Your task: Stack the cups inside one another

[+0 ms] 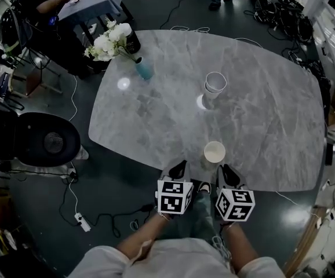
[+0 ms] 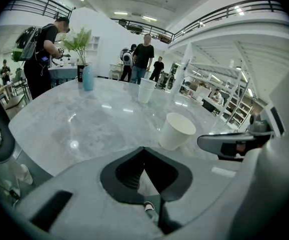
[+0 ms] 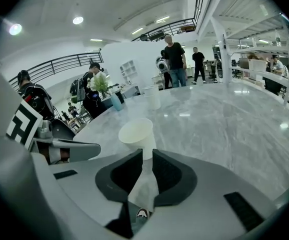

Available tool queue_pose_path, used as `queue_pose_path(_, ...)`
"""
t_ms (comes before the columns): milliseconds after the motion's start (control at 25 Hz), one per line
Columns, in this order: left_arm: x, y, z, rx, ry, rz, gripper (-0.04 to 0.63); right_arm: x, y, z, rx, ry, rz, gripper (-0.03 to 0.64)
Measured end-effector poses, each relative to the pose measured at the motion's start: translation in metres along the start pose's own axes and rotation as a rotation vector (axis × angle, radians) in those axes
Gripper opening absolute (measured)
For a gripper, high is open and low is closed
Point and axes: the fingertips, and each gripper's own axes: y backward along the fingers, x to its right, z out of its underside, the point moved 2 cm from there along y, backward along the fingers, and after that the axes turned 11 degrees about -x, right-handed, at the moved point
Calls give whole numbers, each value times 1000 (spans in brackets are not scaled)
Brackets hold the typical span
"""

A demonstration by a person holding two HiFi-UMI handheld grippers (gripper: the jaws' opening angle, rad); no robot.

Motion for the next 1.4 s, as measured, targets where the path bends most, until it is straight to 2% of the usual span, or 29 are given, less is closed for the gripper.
queue_pose_path(200, -5, -2, 1, -2, 13, -8, -5, -8, -8, 1, -10, 33, -20, 35)
queue_pose_path(800, -20, -6, 5, -6, 65, -52, -5, -16, -30, -5, -34, 149, -59, 187)
queue_pose_path(1400, -30, -13, 8, -24, 84, -66, -5, -18, -53, -16, -29, 201, -47, 209)
